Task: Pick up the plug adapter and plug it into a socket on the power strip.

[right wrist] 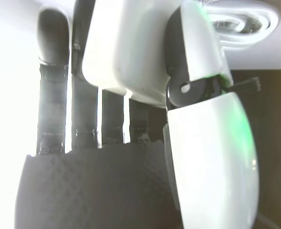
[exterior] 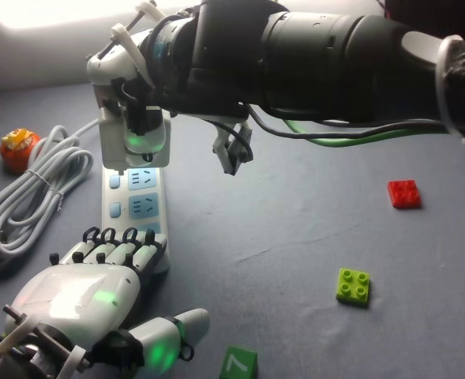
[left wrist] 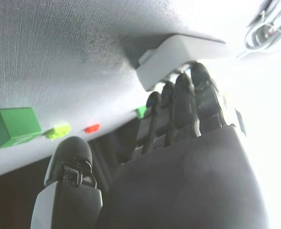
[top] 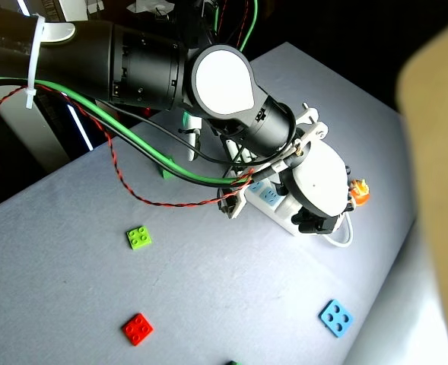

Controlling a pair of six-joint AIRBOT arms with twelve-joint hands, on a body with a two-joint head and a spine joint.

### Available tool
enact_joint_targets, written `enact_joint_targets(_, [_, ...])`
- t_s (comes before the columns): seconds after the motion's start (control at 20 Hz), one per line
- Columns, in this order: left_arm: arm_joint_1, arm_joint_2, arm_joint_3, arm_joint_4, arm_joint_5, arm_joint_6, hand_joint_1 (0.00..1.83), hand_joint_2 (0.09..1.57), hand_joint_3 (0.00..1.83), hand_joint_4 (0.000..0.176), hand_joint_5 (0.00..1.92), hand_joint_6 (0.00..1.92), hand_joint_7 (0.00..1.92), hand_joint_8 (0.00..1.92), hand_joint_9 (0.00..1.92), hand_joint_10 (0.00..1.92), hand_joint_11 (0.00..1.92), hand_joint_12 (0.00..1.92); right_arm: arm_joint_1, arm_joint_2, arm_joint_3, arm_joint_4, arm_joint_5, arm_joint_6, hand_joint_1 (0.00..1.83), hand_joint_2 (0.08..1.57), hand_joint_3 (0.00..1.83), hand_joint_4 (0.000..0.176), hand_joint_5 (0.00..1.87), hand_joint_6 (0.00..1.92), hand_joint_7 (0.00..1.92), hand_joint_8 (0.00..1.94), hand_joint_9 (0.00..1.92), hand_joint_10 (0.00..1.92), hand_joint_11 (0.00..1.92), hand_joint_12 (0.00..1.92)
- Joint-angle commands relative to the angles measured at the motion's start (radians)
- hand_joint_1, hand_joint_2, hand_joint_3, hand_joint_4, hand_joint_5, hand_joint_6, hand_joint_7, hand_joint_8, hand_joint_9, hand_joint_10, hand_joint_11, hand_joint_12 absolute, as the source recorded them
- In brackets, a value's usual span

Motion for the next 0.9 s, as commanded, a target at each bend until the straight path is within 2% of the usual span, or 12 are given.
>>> enact_joint_targets(0.0, [-0.001, -0.004, -0.003, 0.009, -0.014, -0.008, 0.0, 1.25, 0.0, 0.0, 0.05, 0.0, 0.1, 0.01, 0.1, 0.01, 0.0, 0.38, 0.006, 0.0, 0.012, -0.032, 0.077, 0.005, 1.24, 1.11, 0.0, 0.0, 0.88, 1.05, 1.1, 0.89, 1.14, 0.47, 0.7, 1.26])
enact_joint_targets(0.1, [-0.002, -0.004, -0.003, 0.009, -0.014, -0.008, 0.0, 1.25, 0.0, 0.0, 0.05, 0.0, 0.1, 0.0, 0.1, 0.0, 0.0, 0.42, -0.002, -0.009, 0.036, -0.035, 0.086, 0.004, 1.24, 1.11, 0.0, 0.0, 0.88, 1.05, 1.1, 0.91, 1.15, 0.46, 0.69, 1.28])
enact_joint_targets(0.2, [-0.002, -0.005, -0.002, 0.009, -0.014, -0.008, 0.0, 1.25, 0.0, 0.0, 0.03, 0.0, 0.09, 0.0, 0.09, 0.0, 0.0, 0.35, -0.009, -0.011, 0.044, -0.055, 0.098, 0.004, 1.25, 1.11, 0.0, 0.0, 0.89, 1.03, 1.11, 0.9, 1.15, 0.46, 0.7, 1.29])
enact_joint_targets(0.4, [-0.005, -0.005, 0.001, 0.009, -0.014, -0.008, 0.0, 1.25, 0.0, 0.0, 0.05, 0.0, 0.09, 0.0, 0.09, 0.0, 0.0, 0.38, -0.017, -0.012, 0.044, -0.062, 0.099, 0.011, 1.24, 1.12, 0.0, 0.0, 0.87, 1.06, 1.09, 0.93, 1.15, 0.46, 0.68, 1.29])
enact_joint_targets(0.45, [-0.005, -0.005, 0.002, 0.009, -0.014, -0.008, 0.0, 1.25, 0.0, 0.0, 0.05, 0.0, 0.1, 0.0, 0.1, 0.0, 0.0, 0.41, -0.019, -0.012, 0.044, -0.062, 0.096, 0.014, 1.35, 1.11, 0.0, 0.0, 0.85, 1.05, 1.05, 0.92, 1.01, 0.99, 0.69, 1.28])
enact_joint_targets(0.5, [-0.005, -0.004, 0.002, 0.009, -0.014, -0.008, 0.0, 1.25, 0.0, 0.0, 0.05, 0.0, 0.1, 0.0, 0.1, 0.0, 0.0, 0.42, -0.021, -0.012, 0.044, -0.062, 0.092, 0.014, 1.37, 1.12, 0.0, 0.0, 0.83, 1.07, 1.02, 0.95, 0.97, 1.12, 0.68, 1.27])
enact_joint_targets(0.55, [-0.005, -0.004, 0.002, 0.009, -0.014, -0.008, 0.0, 1.25, 0.0, 0.0, 0.05, 0.0, 0.1, 0.0, 0.1, 0.0, 0.0, 0.42, -0.024, -0.01, 0.044, -0.062, 0.087, 0.013, 1.27, 1.13, 0.0, 0.0, 0.85, 1.08, 1.07, 0.95, 1.01, 0.82, 0.67, 1.28])
enact_joint_targets(0.65, [-0.004, -0.004, 0.002, 0.009, -0.014, -0.011, 0.0, 1.25, 0.0, 0.0, 0.05, 0.0, 0.09, 0.0, 0.09, 0.0, 0.0, 0.39, -0.026, -0.007, 0.044, -0.062, 0.087, 0.013, 1.25, 1.11, 0.0, 0.0, 0.88, 1.04, 1.1, 0.92, 1.1, 0.56, 0.67, 1.28])
enact_joint_targets(0.7, [-0.004, -0.004, 0.002, 0.009, -0.014, -0.011, 0.0, 1.25, 0.0, 0.0, 0.04, 0.0, 0.08, 0.0, 0.07, 0.0, 0.0, 0.32, -0.026, -0.007, 0.044, -0.062, 0.088, 0.013, 1.24, 1.12, 0.0, 0.0, 0.86, 1.06, 1.09, 0.94, 1.11, 0.52, 0.67, 1.28])
enact_joint_targets(0.85, [-0.004, -0.003, 0.001, 0.009, -0.014, -0.011, 0.0, 1.25, 0.0, 0.0, 0.05, 0.0, 0.09, 0.0, 0.09, 0.01, 0.0, 0.43, -0.024, -0.007, 0.043, -0.062, 0.087, 0.009, 1.24, 1.13, 0.0, 0.0, 0.83, 1.1, 1.07, 0.97, 1.1, 0.5, 0.66, 1.29])
